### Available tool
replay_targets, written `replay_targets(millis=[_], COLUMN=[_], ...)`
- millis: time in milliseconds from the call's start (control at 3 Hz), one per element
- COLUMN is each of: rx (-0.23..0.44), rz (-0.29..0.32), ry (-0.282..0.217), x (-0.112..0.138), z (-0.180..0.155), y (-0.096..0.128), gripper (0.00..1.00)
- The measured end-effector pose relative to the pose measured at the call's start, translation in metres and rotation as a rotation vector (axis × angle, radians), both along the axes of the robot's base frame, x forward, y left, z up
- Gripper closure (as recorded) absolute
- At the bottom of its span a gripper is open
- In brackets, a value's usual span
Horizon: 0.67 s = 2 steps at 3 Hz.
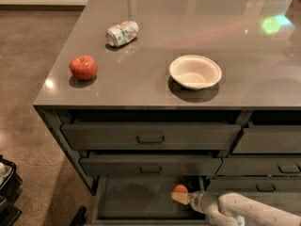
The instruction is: Place orange into bottom drawer
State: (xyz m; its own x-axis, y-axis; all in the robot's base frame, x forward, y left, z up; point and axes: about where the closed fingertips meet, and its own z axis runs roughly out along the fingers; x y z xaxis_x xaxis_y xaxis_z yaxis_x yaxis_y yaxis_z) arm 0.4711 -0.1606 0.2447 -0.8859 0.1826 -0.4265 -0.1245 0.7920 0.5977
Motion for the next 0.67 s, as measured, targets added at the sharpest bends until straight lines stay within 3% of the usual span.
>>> replay_targets(millis=[667], rx=[0.008], rz=[-0.041], ry=[0.045], x=[0.018], z=[-0.071], y=[-0.005], gripper=[1.00])
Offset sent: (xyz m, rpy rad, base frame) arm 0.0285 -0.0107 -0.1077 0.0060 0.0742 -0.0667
